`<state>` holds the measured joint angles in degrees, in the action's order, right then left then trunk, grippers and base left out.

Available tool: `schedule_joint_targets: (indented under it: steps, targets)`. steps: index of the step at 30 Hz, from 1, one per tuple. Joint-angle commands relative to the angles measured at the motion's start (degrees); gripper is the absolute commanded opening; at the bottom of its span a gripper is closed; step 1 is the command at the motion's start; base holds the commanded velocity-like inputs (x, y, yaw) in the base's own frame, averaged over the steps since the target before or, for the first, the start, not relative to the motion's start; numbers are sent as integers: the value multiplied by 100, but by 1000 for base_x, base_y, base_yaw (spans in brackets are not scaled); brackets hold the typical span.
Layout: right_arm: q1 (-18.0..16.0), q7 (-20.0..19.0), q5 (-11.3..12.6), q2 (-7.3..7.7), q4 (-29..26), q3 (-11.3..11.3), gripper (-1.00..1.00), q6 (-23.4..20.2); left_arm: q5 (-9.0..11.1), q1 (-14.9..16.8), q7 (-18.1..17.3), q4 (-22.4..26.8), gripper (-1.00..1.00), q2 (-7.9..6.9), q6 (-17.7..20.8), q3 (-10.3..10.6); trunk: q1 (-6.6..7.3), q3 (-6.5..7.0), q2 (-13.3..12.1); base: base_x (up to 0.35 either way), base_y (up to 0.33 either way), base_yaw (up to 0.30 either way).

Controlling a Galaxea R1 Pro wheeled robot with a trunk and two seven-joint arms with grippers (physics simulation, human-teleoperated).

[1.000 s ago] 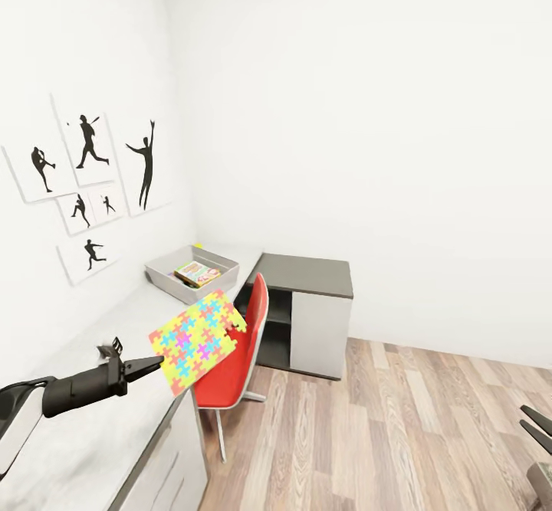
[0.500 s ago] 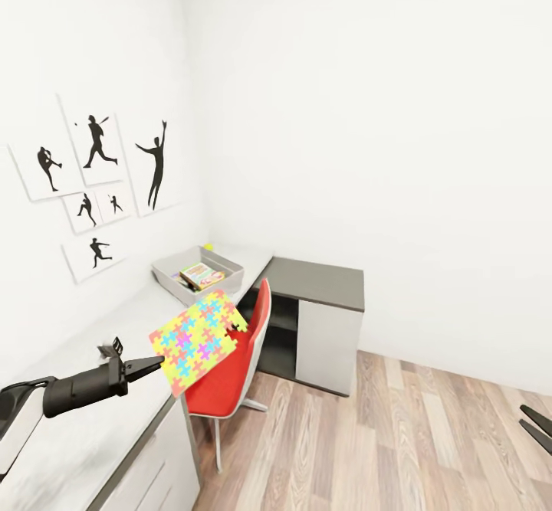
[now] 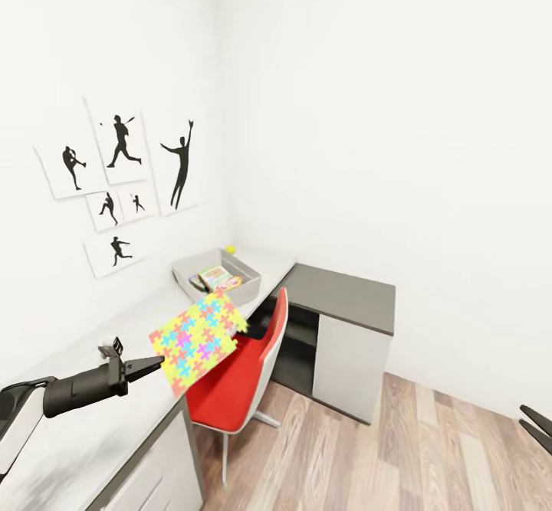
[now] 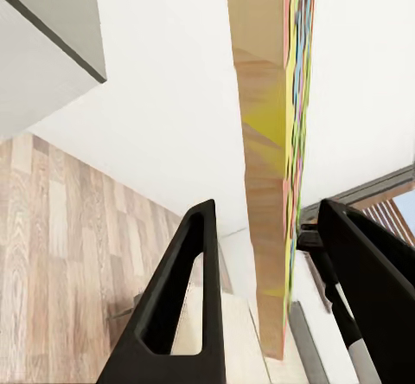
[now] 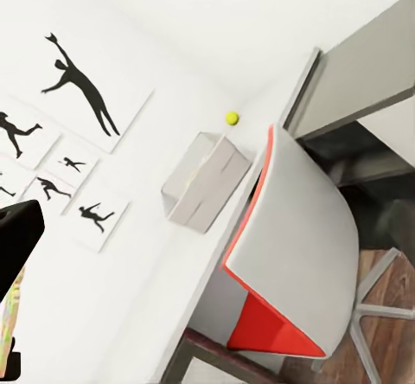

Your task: Put all the toys in the child's room - the three board games (two on the bed and one on the table), the two jigsaw puzzles on the table, and the tennis ball on the table - inside the toy box on the table in the child's room.

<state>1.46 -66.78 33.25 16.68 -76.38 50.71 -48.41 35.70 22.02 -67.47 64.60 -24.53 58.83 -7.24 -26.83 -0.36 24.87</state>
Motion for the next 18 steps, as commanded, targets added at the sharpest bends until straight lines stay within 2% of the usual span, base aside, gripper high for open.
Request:
schedule_joint_targets:
  steps: [1, 13, 18]
  targets:
    - [3, -1, 23, 0, 0, 1, 100, -34, 7, 4, -14, -4, -100, 0, 32, -2, -5, -8, 5, 258, -216, 210]
    - [5, -2, 49, -23, -283, 16, 100, -35, 6, 4, -17, -9, -100, 3, 32, -3, -5, -17, 5, 263, -209, 39]
    - [9, -1, 49, -24, -296, -26, 100, -30, 6, 4, -20, -9, -100, 1, 32, -5, -5, -17, 5, 265, -205, 217]
